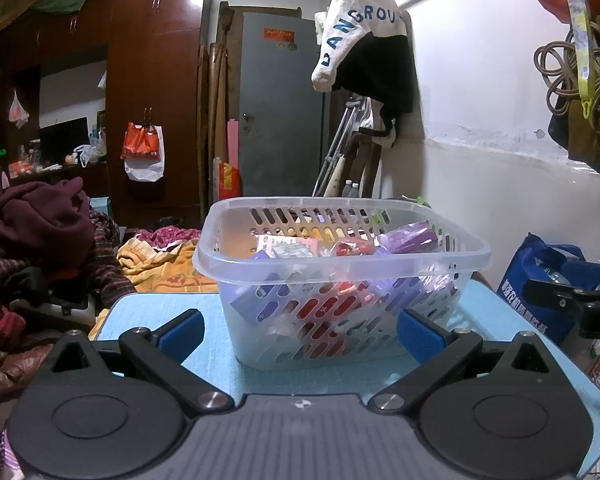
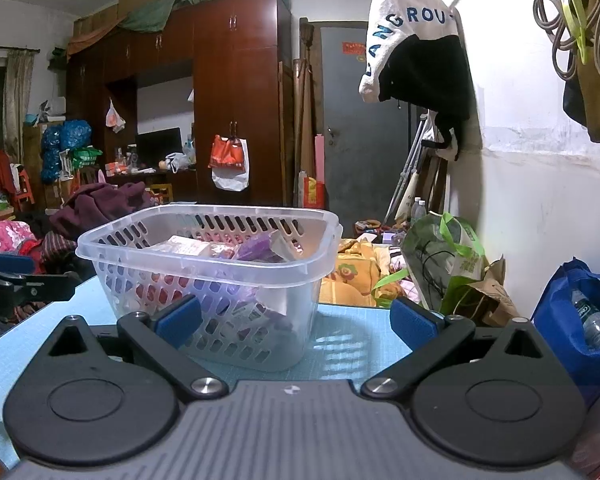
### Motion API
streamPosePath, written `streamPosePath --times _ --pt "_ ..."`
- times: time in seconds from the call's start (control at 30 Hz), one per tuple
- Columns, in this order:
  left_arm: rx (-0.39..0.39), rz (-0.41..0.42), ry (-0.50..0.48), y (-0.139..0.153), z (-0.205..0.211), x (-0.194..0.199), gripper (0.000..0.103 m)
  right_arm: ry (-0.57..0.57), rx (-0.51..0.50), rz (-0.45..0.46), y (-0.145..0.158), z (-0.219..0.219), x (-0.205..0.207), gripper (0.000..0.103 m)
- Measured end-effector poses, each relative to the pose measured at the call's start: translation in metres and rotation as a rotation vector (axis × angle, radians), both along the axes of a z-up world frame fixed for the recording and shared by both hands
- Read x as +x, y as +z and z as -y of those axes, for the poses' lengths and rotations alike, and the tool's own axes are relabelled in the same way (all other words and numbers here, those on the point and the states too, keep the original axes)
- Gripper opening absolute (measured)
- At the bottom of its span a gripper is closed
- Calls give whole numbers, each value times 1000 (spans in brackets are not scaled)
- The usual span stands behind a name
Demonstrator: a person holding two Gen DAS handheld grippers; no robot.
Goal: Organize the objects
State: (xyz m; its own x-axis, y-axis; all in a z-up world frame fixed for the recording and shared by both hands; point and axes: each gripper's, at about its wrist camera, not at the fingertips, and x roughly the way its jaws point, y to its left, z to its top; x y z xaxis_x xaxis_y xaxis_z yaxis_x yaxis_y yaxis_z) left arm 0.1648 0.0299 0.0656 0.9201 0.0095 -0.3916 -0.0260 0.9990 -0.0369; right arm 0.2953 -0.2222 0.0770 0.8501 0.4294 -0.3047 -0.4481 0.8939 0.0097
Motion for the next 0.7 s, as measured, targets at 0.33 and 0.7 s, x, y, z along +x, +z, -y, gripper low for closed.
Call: streamPosePath --times 0.33,0.7 --pt "0 2 6 2 2 1 103 10 2 18 7 -3 -5 103" --pt "14 -1 19 20 11 16 103 11 -29 19 23 -18 7 103"
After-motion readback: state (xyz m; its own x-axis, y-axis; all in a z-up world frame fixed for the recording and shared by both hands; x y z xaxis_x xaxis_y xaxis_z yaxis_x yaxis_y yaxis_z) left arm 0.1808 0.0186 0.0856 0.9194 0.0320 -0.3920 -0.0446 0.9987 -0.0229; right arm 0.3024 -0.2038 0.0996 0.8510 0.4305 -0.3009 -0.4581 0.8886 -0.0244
